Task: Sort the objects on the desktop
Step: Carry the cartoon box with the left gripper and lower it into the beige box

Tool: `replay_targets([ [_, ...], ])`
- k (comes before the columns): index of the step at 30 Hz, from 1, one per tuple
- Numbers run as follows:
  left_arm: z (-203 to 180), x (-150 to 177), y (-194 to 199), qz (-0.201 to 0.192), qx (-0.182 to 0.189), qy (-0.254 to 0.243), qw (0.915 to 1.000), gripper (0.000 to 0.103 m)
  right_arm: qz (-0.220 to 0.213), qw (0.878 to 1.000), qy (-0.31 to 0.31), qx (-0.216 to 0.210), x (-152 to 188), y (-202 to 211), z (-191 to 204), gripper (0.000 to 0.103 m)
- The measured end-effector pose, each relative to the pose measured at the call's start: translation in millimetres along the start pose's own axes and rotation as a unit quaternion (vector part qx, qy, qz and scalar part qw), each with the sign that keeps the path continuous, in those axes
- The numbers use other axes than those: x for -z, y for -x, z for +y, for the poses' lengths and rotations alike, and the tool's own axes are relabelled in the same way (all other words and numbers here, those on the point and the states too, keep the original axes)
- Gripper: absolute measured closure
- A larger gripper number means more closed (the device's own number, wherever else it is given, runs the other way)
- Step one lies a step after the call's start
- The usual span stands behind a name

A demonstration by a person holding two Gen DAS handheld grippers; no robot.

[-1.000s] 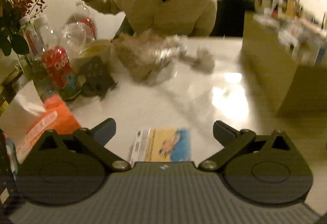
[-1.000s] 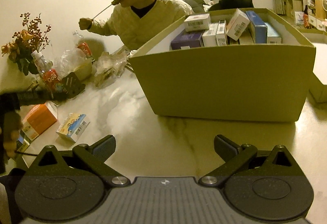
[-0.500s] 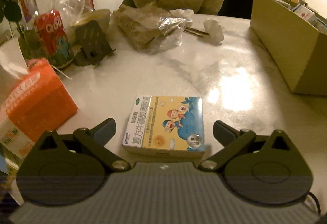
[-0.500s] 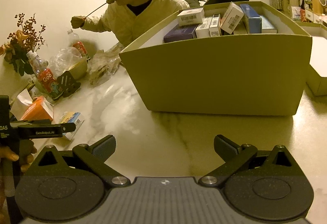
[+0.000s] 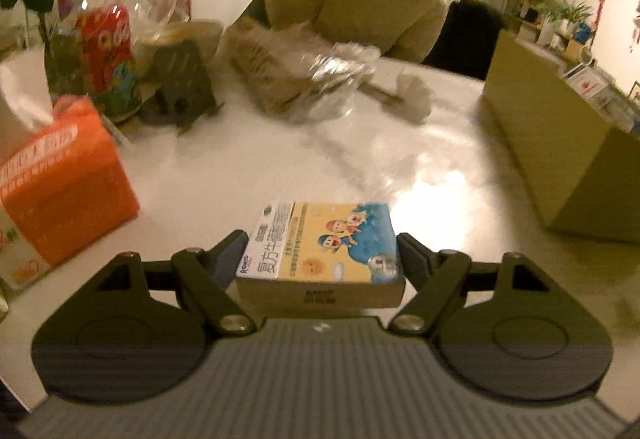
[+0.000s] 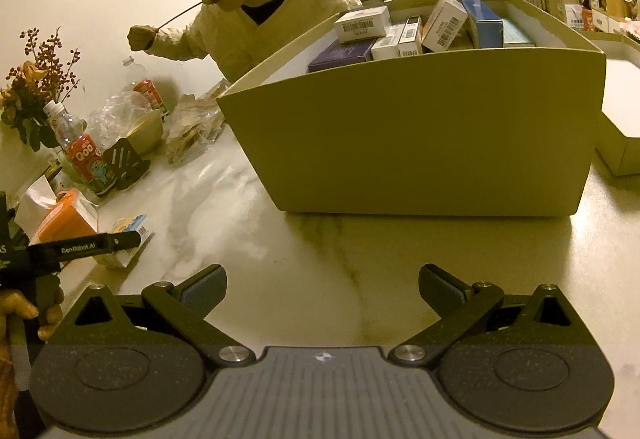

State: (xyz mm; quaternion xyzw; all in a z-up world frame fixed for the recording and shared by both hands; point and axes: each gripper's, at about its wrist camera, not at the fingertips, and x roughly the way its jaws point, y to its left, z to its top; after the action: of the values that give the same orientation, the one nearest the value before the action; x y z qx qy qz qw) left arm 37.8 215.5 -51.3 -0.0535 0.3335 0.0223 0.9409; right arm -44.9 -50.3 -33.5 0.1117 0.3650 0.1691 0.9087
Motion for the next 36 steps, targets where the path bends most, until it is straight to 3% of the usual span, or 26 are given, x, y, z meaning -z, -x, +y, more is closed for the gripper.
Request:
replay_targets([
  [16,-79,-59,39,-0.087,0.098,-0.055,0.9898,0.024,-0.007,1.0,-0.016,0.007,4,9,-12,0.0],
  [25,-123,-77,33,-0.085,0.141,-0.076,0.9834,0.024,-0.013,0.999,-0.03,0.013,5,17,-26,0.0],
  [36,-177,-96,-1,-0.043,0.183,-0.1,0.9772,0.024,-0.011,0.998,-0.051,0.02,7,17,-45,0.0],
])
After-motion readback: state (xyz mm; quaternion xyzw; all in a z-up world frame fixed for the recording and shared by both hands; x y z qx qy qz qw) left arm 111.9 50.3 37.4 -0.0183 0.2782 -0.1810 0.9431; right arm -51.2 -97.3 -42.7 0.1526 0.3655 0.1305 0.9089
